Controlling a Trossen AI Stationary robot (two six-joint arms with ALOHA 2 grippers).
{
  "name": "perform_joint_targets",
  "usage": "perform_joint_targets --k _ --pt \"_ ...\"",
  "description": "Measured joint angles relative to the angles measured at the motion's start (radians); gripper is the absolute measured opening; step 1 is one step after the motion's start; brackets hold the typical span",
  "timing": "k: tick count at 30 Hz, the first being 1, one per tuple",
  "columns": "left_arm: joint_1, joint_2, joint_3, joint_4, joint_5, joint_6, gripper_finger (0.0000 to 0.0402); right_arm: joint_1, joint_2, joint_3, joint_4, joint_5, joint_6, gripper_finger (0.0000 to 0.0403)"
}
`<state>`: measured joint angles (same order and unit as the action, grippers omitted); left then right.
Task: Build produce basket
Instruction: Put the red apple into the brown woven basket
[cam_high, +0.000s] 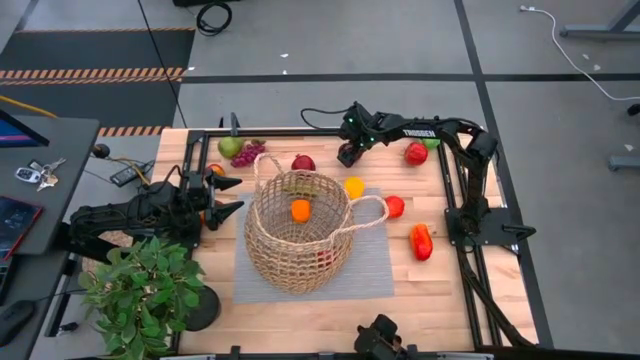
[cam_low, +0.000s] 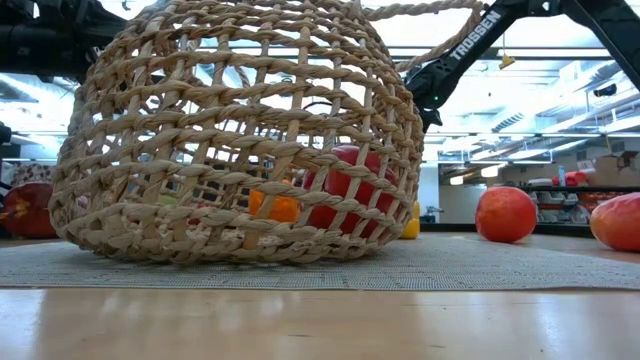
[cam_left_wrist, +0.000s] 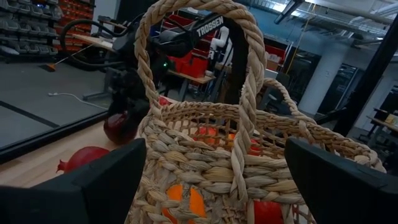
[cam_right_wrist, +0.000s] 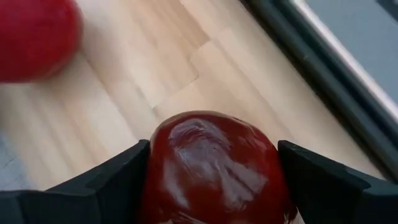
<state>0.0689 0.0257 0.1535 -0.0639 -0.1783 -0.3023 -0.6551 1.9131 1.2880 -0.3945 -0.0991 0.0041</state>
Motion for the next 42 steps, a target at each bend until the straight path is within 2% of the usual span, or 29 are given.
perform_joint_targets --k 11,25,31,42 --pt "0.000 0.000 0.000 0.000 0.000 0.000 0.0389 0.021 -0.167 -0.001 -0.062 -0.002 0.054 0.0341" --pt "0.000 0.000 0.000 0.000 0.000 0.000 0.0389 0.216 -0.466 -0.001 -0.043 -0.110 0.132 0.0341" --pt "0.000 0.000 0.000 0.000 0.000 0.000 0.0389 0.336 -0.532 -0.027 0.012 -0.040 0.137 0.0341" --pt "0.000 0.000 0.000 0.000 0.000 0.000 0.0389 0.470 -0.540 -0.028 0.013 0.064 0.178 0.0342"
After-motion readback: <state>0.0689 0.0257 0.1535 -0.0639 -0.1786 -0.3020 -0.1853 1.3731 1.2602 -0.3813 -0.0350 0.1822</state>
